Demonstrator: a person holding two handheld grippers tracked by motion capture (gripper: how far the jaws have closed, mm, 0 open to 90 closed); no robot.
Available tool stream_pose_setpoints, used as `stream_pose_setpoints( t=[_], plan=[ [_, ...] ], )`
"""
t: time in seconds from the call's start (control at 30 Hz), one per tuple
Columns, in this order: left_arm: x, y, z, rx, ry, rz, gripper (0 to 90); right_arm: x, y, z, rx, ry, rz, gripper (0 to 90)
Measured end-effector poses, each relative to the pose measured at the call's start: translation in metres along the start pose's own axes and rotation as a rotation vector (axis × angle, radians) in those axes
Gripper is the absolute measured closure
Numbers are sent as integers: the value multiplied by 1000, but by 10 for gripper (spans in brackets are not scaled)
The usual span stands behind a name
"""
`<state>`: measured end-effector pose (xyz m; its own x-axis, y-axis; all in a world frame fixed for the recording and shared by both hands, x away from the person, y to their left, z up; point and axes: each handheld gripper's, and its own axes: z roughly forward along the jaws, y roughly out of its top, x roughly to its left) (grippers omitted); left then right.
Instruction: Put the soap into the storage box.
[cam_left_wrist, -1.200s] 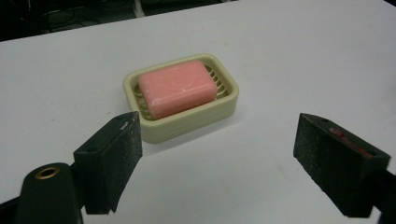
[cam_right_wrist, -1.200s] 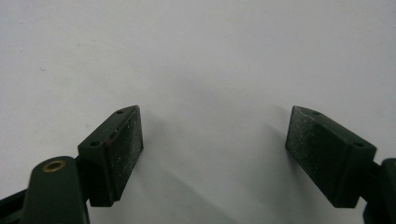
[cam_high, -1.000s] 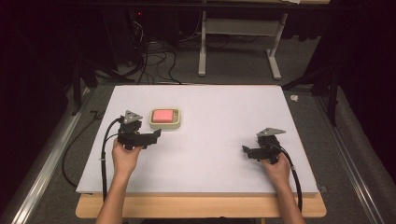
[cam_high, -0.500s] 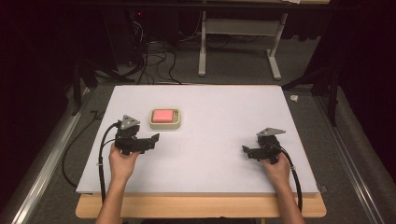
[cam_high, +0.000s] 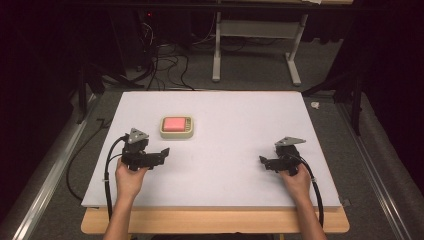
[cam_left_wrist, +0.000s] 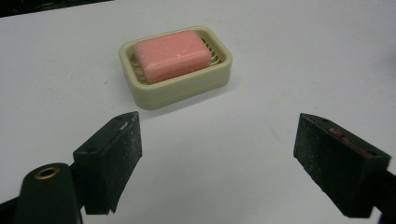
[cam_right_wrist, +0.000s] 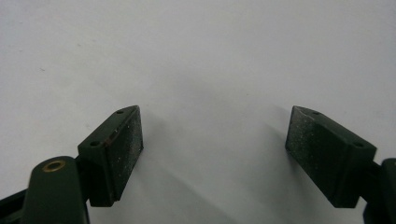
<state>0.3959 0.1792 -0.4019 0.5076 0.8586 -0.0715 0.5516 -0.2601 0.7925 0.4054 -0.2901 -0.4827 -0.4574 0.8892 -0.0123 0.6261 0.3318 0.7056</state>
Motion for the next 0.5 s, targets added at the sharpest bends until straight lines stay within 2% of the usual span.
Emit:
stream_pose_setpoints(
  t=[0.2, 0.5],
  plan=[
    [0, -5, -2, 0, 12, -4, 157, 0, 0, 0, 0, 0, 0, 195],
    [2, -10, -1, 8, -9, -20, 156, 0, 0, 0, 0, 0, 0, 195]
  ],
)
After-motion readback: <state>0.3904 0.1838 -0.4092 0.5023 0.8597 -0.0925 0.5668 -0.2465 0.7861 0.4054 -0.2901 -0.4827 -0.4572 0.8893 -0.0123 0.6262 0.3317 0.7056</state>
